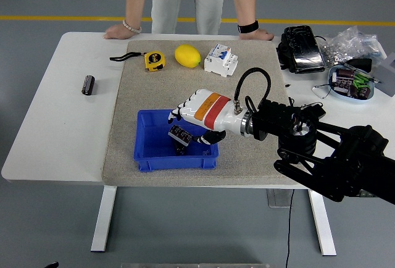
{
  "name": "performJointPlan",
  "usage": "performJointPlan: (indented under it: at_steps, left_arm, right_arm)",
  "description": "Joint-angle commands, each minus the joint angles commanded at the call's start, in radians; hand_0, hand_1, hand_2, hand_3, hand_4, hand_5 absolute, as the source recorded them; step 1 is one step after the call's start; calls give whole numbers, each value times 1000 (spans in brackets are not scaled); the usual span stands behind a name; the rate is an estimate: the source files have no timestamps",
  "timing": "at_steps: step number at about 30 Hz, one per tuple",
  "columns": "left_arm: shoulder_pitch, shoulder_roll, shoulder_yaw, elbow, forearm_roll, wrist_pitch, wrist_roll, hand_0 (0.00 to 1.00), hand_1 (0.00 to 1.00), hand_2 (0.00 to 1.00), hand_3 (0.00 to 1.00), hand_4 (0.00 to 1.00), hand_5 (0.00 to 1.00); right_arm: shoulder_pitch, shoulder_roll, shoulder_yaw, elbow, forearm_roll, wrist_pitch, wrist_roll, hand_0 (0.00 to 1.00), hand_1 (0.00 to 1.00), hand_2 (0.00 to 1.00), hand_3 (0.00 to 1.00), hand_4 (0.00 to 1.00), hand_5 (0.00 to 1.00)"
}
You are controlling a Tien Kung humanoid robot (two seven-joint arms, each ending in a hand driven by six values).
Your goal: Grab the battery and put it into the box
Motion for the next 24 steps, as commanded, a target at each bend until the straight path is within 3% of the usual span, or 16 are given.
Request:
performJointPlan:
  at_steps: [13,24]
  left_arm:
    - [2,-4,-3,1,1,0,3,678,621,730,666,680,511]
    - [4,-5,1,2,-12,0,1,680,623,730,666,681,512]
  right_arm:
    - [0,-10,21,-6,-4,4,-4,609,651,791,861,910,186]
    - [-35,-64,176,-31,-20,17,-9,613,651,786,860,934,222]
